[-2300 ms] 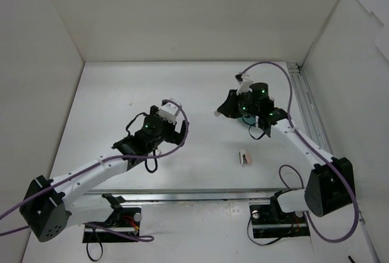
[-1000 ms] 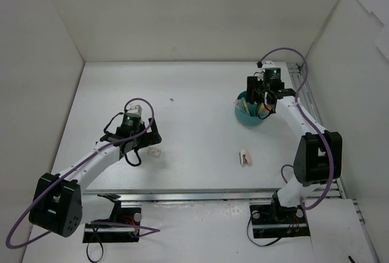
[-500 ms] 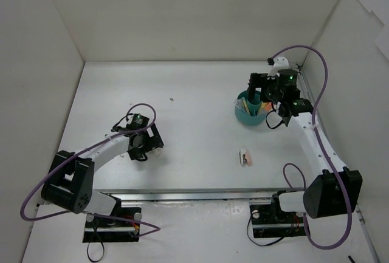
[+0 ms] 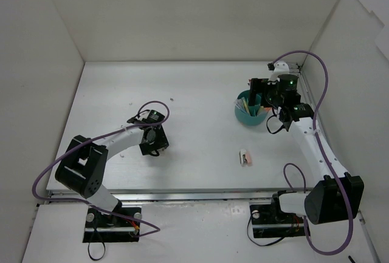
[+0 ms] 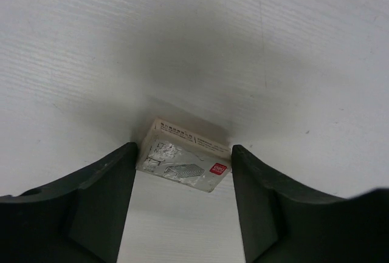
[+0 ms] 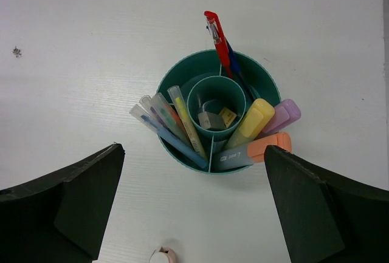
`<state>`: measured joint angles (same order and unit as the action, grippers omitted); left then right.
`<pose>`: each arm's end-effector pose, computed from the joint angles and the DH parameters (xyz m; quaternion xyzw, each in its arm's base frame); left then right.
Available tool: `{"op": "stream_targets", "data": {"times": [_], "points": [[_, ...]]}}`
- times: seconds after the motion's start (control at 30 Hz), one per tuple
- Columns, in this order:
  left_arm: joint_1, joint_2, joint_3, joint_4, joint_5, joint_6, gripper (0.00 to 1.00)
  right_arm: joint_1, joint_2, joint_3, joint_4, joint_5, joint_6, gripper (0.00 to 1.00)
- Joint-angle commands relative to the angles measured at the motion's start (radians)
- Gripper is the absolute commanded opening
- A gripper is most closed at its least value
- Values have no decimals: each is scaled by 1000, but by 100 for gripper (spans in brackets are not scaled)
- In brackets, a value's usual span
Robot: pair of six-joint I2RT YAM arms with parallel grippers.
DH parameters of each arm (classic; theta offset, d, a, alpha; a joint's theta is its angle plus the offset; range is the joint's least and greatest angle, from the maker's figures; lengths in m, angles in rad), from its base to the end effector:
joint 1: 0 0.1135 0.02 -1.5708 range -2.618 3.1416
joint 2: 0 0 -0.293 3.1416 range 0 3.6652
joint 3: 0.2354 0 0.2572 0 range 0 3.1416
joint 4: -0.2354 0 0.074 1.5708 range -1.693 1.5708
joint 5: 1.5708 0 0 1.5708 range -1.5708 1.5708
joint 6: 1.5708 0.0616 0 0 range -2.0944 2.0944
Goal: Sort the stationery into containers
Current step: Pick up the stationery from the center of the board, then place the stationery in the storage box.
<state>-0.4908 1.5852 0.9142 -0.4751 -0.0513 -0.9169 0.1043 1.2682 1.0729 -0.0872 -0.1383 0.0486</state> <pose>0.2778 -0.1449 0.1745 -0.2119 0.9540 -0.1172 0.1768 0.3167 0.0417 0.3659 -0.0637 0.7962 0.1008 0.5931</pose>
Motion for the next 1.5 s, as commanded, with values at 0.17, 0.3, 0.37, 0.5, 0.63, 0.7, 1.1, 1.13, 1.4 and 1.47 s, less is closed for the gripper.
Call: {"op": "stream_targets", "data": {"times": [0.17, 0.3, 0.37, 0.5, 0.63, 0.7, 1.1, 1.13, 1.4, 1.47], "points": [[-20, 24, 60, -27, -25, 24, 30, -3, -55, -1, 50, 22, -4, 98], [-48, 7, 90, -17, -35, 87, 28, -3, -62, -1, 50, -1, -9, 98], [-48, -19, 103, -5, -33, 121, 28, 0, -70, -5, 53, -41, -32, 98], [-57, -80, 133, 75, 8, 249, 29, -2, -64, -22, 79, -299, -92, 98], [-106, -164, 140, 176, 146, 491, 30, 3, -24, -16, 80, -467, -20, 98], [-126, -197, 127, 239, 223, 581, 33, 5, 19, -4, 81, -558, 8, 98], [-177, -257, 143, 340, 501, 901, 50, 216, 285, -96, 612, -830, 459, 98], [-187, -243, 149, 339, 501, 905, 50, 234, 292, -90, 619, -827, 473, 98], [-196, -197, 195, 332, 473, 908, 47, 313, 335, -64, 567, -790, 444, 92], [-196, -191, 207, 336, 472, 908, 47, 331, 349, -56, 526, -784, 422, 84]]}}
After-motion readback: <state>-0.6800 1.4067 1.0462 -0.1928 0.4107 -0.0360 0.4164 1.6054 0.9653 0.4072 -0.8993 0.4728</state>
